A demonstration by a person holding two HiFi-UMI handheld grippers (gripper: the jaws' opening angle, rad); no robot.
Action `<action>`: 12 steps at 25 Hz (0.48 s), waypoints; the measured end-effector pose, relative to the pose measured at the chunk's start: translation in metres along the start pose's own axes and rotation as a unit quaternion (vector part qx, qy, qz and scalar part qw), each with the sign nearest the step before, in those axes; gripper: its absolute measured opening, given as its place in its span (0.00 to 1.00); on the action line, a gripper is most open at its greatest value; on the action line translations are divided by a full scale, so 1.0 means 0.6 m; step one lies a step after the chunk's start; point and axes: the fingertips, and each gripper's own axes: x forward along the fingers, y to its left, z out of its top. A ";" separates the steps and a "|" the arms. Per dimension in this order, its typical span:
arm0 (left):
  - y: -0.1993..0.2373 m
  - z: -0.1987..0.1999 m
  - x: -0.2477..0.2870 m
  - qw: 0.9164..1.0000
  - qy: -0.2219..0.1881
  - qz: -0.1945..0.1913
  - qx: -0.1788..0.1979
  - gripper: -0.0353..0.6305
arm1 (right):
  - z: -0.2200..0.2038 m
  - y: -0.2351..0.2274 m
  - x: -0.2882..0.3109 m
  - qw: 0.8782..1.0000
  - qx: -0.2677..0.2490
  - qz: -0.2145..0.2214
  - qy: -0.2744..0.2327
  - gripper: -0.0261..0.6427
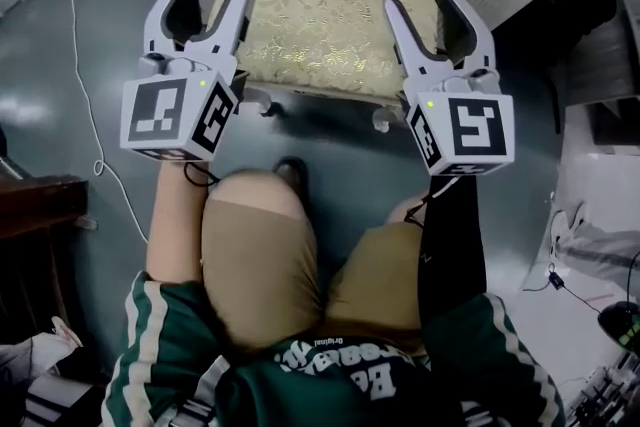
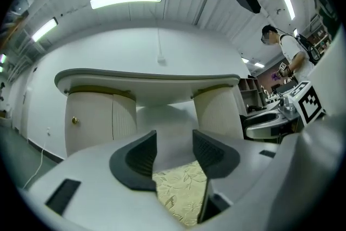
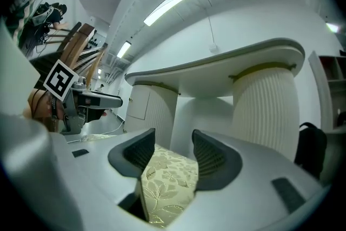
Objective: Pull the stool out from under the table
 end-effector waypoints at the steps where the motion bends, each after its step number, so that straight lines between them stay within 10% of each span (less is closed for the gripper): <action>1: 0.001 -0.003 0.000 1.000 0.001 0.006 -0.003 0.37 | -0.001 -0.002 -0.002 1.000 0.003 -0.002 0.001 0.38; 7: 0.006 0.002 -0.012 0.998 -0.009 0.052 0.019 0.08 | 0.004 -0.009 -0.015 1.000 0.004 -0.014 -0.016 0.07; 12: 0.007 -0.001 -0.016 0.997 -0.005 0.068 0.033 0.07 | 0.001 -0.005 -0.018 1.000 -0.007 -0.003 -0.015 0.06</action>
